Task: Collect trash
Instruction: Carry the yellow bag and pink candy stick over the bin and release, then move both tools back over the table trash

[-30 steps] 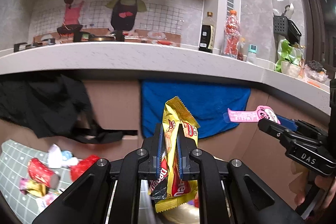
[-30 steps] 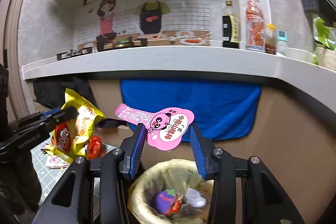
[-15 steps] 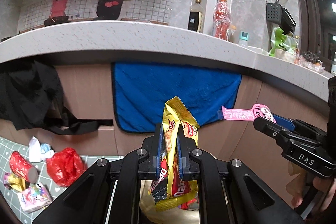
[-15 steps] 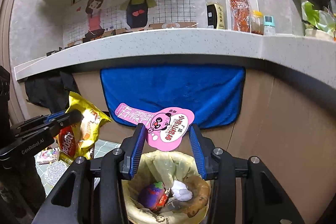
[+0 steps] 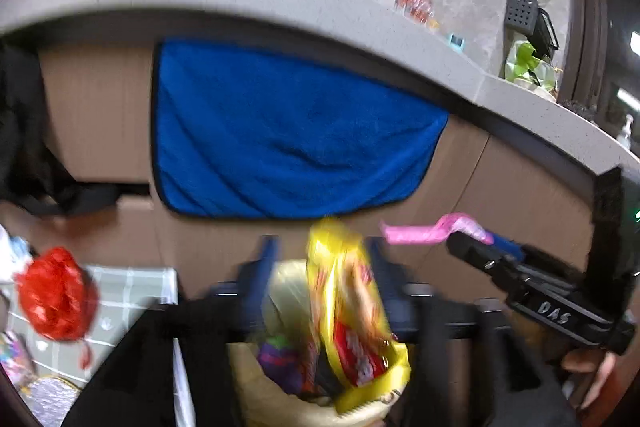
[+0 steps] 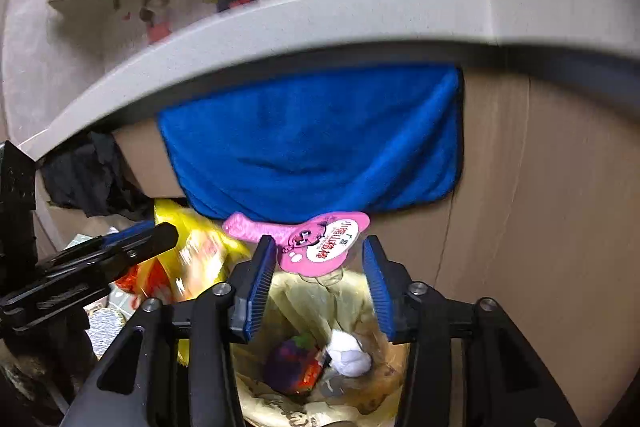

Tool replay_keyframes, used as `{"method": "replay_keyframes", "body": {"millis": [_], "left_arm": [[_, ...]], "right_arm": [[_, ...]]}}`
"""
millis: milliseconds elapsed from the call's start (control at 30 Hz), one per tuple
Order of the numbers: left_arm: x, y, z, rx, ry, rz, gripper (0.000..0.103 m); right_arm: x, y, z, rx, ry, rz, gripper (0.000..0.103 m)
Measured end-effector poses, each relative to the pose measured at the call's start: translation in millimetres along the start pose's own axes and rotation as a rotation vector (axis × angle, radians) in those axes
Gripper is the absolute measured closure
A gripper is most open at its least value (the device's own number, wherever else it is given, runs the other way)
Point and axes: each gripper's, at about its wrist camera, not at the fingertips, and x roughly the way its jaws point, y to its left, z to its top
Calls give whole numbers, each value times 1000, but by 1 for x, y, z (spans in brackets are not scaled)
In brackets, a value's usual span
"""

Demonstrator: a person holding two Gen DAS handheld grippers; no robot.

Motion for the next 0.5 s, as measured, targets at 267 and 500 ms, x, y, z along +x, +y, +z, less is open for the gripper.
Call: {"method": "replay_keyframes", "body": {"millis": [267, 500], "left_arm": [[-12, 33, -10, -16, 59, 114, 44], [-76, 85, -18, -3, 8, 250, 44]], "right_arm": [[36, 1, -32, 18, 138, 1, 55], [26, 25, -33, 25, 124, 25, 55]]}}
